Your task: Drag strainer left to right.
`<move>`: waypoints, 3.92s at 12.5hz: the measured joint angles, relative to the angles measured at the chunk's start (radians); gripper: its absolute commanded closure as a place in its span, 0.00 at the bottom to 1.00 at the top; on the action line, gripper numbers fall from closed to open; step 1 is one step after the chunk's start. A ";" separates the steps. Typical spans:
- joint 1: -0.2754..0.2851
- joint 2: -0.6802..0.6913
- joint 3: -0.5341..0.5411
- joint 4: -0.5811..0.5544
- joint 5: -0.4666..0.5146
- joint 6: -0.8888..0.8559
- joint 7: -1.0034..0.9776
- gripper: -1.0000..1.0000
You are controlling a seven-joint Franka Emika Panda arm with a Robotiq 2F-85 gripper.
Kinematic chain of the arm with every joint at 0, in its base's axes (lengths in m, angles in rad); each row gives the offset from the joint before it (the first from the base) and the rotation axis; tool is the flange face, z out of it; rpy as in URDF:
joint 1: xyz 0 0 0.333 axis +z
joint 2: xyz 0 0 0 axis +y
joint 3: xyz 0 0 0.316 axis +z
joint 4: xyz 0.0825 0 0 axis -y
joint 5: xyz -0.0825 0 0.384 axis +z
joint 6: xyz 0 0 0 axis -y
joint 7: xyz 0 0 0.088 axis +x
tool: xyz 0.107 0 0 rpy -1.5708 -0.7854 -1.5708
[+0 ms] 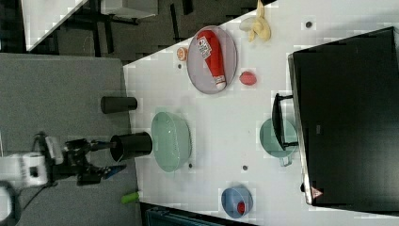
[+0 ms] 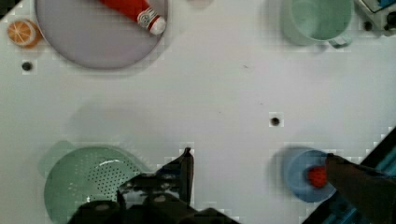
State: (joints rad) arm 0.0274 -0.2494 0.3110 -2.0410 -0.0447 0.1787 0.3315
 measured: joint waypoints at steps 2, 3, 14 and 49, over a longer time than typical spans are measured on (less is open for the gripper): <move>0.003 0.106 0.107 -0.041 0.017 0.098 0.155 0.00; 0.007 0.161 0.151 -0.057 0.017 0.156 0.247 0.00; 0.046 0.614 0.229 -0.156 0.001 0.749 0.892 0.00; 0.037 0.634 -0.334 -0.338 -0.065 0.942 0.635 0.00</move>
State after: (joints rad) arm 0.0648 0.3845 -0.0230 -2.3789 -0.1094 1.1211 0.9663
